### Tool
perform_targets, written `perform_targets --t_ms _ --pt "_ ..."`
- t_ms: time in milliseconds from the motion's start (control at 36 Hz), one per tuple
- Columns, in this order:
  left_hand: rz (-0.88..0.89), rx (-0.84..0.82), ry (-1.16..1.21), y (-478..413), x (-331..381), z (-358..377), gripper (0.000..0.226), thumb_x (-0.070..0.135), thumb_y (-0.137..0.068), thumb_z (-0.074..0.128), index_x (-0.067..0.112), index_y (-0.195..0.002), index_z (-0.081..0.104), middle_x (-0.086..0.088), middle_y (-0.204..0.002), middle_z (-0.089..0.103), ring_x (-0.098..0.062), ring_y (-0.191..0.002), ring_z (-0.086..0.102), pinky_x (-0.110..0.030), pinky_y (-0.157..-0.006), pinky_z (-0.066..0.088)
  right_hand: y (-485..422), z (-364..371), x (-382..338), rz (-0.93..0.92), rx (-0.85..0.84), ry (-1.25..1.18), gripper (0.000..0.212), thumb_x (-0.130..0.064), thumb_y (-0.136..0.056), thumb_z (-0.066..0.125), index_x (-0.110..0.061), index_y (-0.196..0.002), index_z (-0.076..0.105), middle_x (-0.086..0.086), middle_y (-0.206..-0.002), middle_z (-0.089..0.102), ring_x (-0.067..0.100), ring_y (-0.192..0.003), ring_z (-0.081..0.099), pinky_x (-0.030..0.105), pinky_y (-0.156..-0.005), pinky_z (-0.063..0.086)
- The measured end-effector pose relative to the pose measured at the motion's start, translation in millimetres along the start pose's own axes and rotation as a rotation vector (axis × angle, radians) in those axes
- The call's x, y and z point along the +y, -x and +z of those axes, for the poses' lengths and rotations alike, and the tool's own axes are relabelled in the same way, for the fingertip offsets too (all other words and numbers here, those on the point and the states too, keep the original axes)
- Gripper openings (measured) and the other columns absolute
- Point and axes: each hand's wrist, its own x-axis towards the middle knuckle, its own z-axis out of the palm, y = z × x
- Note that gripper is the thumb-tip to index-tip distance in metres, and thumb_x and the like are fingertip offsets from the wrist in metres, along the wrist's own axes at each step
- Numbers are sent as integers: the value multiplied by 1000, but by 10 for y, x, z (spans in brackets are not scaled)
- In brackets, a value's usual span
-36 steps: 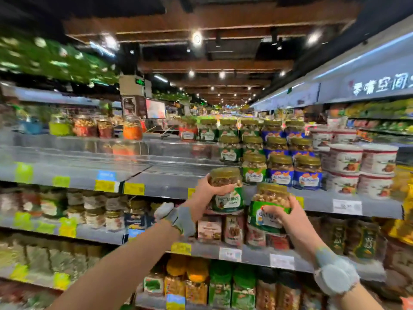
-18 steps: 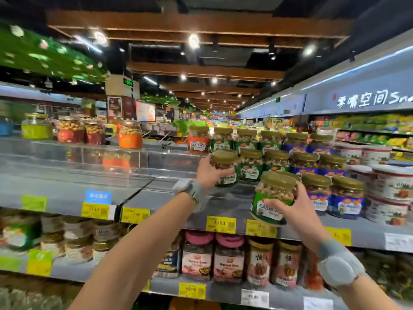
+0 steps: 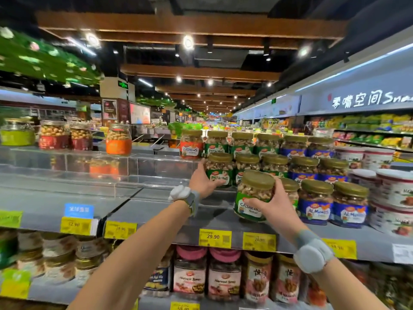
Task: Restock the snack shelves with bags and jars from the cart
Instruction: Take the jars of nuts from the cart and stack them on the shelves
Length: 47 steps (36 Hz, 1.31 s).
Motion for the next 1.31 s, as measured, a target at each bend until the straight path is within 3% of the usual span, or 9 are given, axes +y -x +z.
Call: perform_targets --t_ms 306,444,722,833,889,972,1028,1167,1306 --pt "-4 111 -191 64 57 116 97 52 -83 77 21 -156 21 -12 -131 64 -37 -126 56 -49 -100 50 -92 -15 128 -23 -54 34 89 -28 -69 91 -43 -133 31 -19 -119 60 -4 -109 57 24 -93 46" --pt "-41 107 -283 86 127 139 90 47 -90 70 17 -157 19 -24 -144 39 -42 -133 41 -50 -106 40 -113 -39 159 -15 -66 36 95 -32 -66 93 -39 -139 33 -15 -121 61 4 -111 60 31 -99 49" --pt "-104 -22 -261 172 221 -41 91 29 -89 67 12 -156 9 -23 -149 28 -42 -140 28 -52 -115 32 -127 -61 99 -17 -89 146 95 -31 -66 93 -34 -138 31 -15 -119 59 8 -109 59 26 -92 46" --pt "-39 -37 -261 184 399 -300 76 30 -92 61 12 -153 20 -23 -150 27 -43 -141 26 -53 -115 32 -201 -56 36 -32 -74 215 98 -32 -61 95 -33 -136 32 -10 -117 60 12 -107 60 31 -93 50" --pt "57 -31 -259 231 456 -375 62 25 -90 59 13 -146 34 -19 -145 34 -40 -136 36 -52 -111 38 -222 -31 -7 -69 -64 291 101 -29 -59 96 -27 -137 31 -6 -117 57 15 -107 57 29 -92 47" --pt "190 -183 -159 441 521 -379 43 10 -87 59 14 -130 53 -8 -125 54 -27 -115 57 -37 -93 50 -261 17 -63 -160 -62 438 109 -33 -56 97 -19 -141 30 0 -128 47 17 -116 53 34 -100 47" --pt "238 -277 -111 598 531 -291 46 10 -85 66 14 -130 54 -4 -121 59 -20 -105 62 -32 -87 52 -282 34 -92 -180 -88 508 109 -36 -58 96 -15 -141 30 3 -132 44 19 -118 53 39 -102 47" --pt "280 -321 -147 727 413 -45 74 27 -78 79 23 -138 35 -4 -122 63 -20 -104 64 -39 -95 53 -355 11 -111 -239 -160 676 105 -43 -63 91 -13 -145 32 6 -136 39 25 -123 51 39 -102 46" --pt "234 -307 -162 717 369 -10 80 28 -80 75 25 -144 27 -9 -121 64 -27 -99 66 -44 -91 55 -465 -7 -147 -287 -212 991 111 -53 -74 81 -10 -155 18 13 -150 31 32 -140 27 43 -116 30"
